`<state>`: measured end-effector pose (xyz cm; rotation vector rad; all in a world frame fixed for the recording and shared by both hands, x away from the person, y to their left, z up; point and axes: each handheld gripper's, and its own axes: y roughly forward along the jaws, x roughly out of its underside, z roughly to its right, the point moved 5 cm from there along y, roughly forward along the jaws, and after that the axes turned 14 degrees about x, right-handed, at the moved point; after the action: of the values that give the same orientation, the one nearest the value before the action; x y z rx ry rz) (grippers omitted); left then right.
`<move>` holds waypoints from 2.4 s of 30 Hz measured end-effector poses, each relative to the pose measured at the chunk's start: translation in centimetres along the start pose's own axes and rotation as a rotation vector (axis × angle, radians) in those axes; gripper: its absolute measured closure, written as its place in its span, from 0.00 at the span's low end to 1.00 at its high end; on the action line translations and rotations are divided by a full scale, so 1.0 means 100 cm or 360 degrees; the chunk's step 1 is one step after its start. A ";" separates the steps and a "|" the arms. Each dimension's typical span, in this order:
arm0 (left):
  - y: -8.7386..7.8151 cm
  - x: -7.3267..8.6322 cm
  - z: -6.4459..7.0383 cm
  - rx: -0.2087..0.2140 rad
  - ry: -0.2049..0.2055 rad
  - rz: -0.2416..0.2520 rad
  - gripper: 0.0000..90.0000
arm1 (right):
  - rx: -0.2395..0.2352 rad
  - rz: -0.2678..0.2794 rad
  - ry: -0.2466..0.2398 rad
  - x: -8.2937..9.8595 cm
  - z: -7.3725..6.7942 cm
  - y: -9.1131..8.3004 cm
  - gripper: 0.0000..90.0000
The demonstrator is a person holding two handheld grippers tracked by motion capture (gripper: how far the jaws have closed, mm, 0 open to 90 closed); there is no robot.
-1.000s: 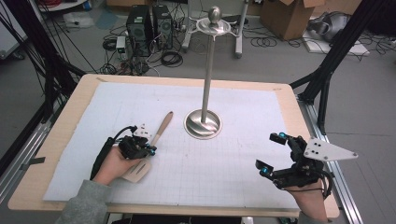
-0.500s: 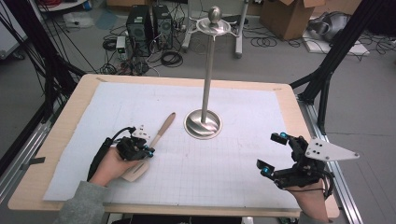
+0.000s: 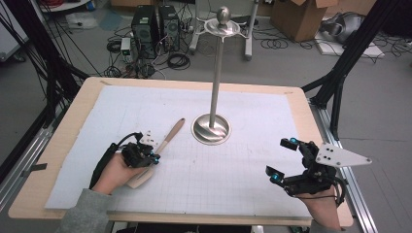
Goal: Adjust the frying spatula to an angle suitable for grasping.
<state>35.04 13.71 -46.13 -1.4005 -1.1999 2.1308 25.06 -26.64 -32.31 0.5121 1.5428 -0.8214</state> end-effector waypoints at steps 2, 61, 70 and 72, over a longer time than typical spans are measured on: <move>-0.001 0.000 -0.001 0.0001 0.0000 -0.0001 1.00 | -0.0001 0.0002 0.0002 0.000 0.000 0.000 0.05; -0.030 -0.020 0.005 -0.0044 -0.0096 0.0455 0.30 | 0.0003 -0.0004 0.0010 0.001 0.003 0.000 0.05; -0.039 -0.028 0.004 0.0041 -0.0160 0.0618 0.04 | 0.0001 -0.0011 0.0026 0.002 0.004 0.003 0.05; -0.040 -0.028 0.004 0.0027 -0.0147 0.0622 0.02 | -0.0003 -0.0014 0.0018 0.002 0.003 0.004 0.05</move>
<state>35.33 14.08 -41.27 -1.6566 -0.9990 2.4810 25.54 -26.67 -32.61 0.5099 1.5570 -0.8249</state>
